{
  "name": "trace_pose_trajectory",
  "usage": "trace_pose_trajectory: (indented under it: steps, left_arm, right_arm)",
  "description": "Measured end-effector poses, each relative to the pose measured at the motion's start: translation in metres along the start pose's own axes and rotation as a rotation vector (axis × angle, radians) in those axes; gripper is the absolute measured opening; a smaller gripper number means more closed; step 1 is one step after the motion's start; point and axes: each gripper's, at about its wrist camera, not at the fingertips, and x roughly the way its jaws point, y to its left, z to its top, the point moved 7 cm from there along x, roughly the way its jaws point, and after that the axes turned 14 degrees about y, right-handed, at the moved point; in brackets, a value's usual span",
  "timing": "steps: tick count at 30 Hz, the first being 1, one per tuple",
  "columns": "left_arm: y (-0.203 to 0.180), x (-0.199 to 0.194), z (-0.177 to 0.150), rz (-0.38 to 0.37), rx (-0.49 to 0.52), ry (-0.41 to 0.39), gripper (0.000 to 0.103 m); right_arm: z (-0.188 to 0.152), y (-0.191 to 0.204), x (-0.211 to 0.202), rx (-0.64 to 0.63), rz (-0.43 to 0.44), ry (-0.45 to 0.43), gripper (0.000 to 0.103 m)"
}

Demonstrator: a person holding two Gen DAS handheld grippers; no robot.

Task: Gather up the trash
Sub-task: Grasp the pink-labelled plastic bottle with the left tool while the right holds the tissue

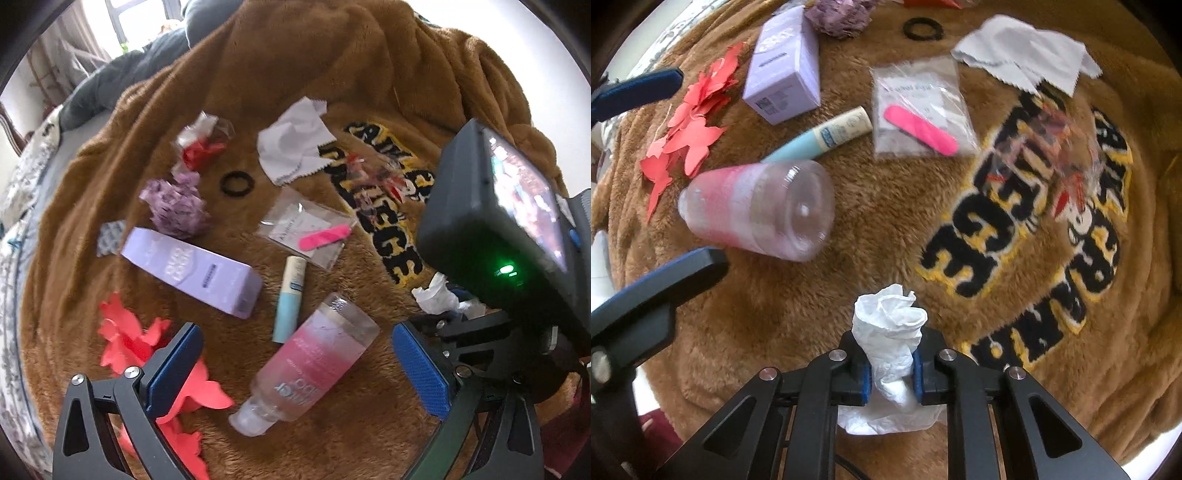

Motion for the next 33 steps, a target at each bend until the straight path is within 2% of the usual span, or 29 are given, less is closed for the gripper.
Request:
trace_pose_trajectory:
  steps: [2,4,6,9,10,12,14,21,27,33]
  left_arm:
    - [-0.004,0.01,-0.001,-0.049,0.0,0.034,0.094]
    - [-0.009,0.023,-0.005,-0.095,0.0,0.091,0.082]
    - [-0.011,0.038,-0.011,-0.099,0.001,0.152,0.077]
    - [-0.011,0.044,-0.012,-0.095,-0.004,0.159,0.07]
    - [-0.01,0.043,-0.011,-0.111,-0.012,0.156,0.063]
    - [-0.009,0.04,-0.01,-0.172,-0.032,0.157,0.057]
    - [-0.008,0.035,-0.009,-0.217,-0.049,0.154,0.056]
    - [0.001,0.01,-0.008,-0.265,-0.102,0.116,0.054]
    - [0.021,-0.008,-0.021,-0.28,-0.2,0.071,0.053]
    - [0.027,-0.021,-0.024,-0.274,-0.251,0.027,0.052]
  right_arm:
    - [0.001,-0.005,-0.001,0.003,0.002,0.001,0.016]
    - [0.001,-0.005,-0.003,0.0,0.001,0.003,0.016]
    - [0.0,-0.008,0.0,0.0,0.001,0.006,0.016]
    - [0.004,-0.013,0.006,-0.003,-0.001,0.012,0.015]
    - [0.006,-0.012,0.005,-0.003,0.001,0.009,0.015]
    - [0.011,-0.014,0.01,-0.001,0.003,0.007,0.015]
    - [0.012,-0.014,0.006,0.003,0.013,-0.001,0.015]
    - [0.015,-0.024,-0.016,0.02,0.091,-0.065,0.015]
    - [0.017,-0.028,-0.043,0.02,0.121,-0.11,0.015]
    - [0.013,-0.032,-0.067,0.009,0.111,-0.153,0.015]
